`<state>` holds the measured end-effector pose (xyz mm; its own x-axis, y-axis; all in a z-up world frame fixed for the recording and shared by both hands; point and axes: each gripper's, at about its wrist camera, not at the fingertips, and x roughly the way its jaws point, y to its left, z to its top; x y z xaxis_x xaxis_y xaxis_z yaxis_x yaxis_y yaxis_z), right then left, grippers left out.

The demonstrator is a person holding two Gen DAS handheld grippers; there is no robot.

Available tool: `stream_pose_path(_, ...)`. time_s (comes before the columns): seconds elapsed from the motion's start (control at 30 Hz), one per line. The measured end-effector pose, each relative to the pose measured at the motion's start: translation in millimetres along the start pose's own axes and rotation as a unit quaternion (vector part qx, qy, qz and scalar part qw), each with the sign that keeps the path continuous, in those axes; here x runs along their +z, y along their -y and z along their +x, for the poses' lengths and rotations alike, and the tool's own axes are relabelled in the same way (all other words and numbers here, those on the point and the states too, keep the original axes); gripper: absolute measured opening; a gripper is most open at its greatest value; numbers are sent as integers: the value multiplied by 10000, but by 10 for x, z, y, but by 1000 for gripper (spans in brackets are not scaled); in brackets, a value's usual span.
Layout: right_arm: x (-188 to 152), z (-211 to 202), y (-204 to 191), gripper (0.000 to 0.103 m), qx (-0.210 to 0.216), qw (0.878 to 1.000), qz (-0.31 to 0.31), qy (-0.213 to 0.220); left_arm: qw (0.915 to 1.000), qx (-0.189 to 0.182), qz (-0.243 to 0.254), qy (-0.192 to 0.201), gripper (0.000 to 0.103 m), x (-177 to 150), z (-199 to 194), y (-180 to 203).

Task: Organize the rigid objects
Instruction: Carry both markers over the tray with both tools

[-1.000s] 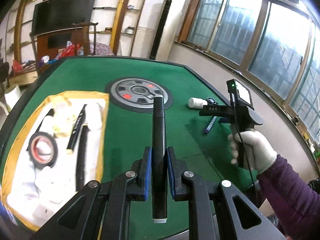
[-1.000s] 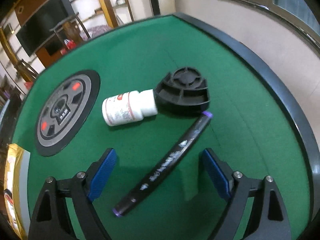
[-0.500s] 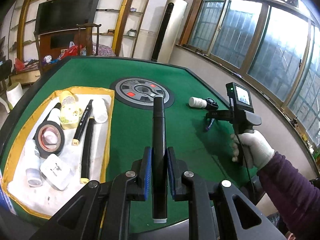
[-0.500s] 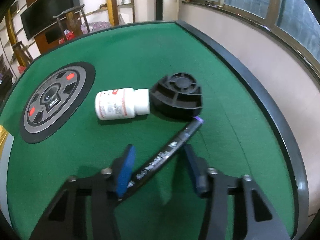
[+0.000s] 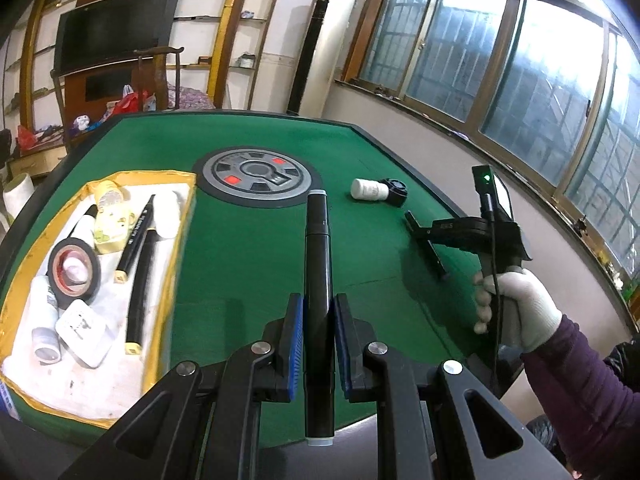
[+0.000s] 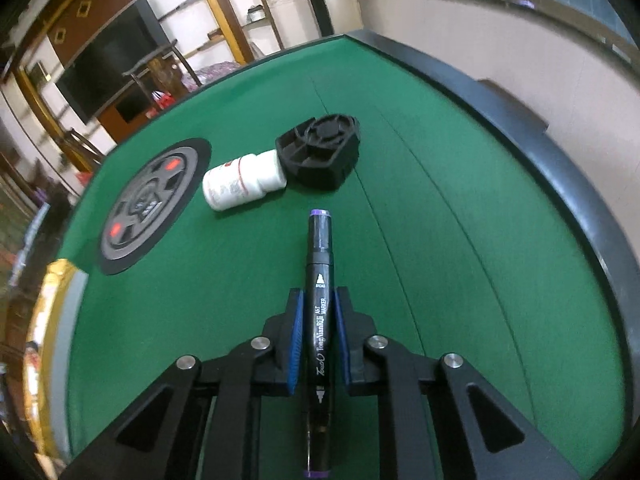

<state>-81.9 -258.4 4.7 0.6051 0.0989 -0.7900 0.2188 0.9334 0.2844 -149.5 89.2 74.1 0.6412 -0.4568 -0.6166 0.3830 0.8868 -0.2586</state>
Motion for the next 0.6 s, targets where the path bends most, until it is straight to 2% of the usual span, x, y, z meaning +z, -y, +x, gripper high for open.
stream_pose_path(0.3,-321,-219,104,15,954,9945,378,-230,9997,-189,60,-125,14,-105,-38,157)
stream_pose_path(0.6,-505,-389,-248,15,1490,9883,97,-323,9992,-297,-89,-236,14,-301,-221,97)
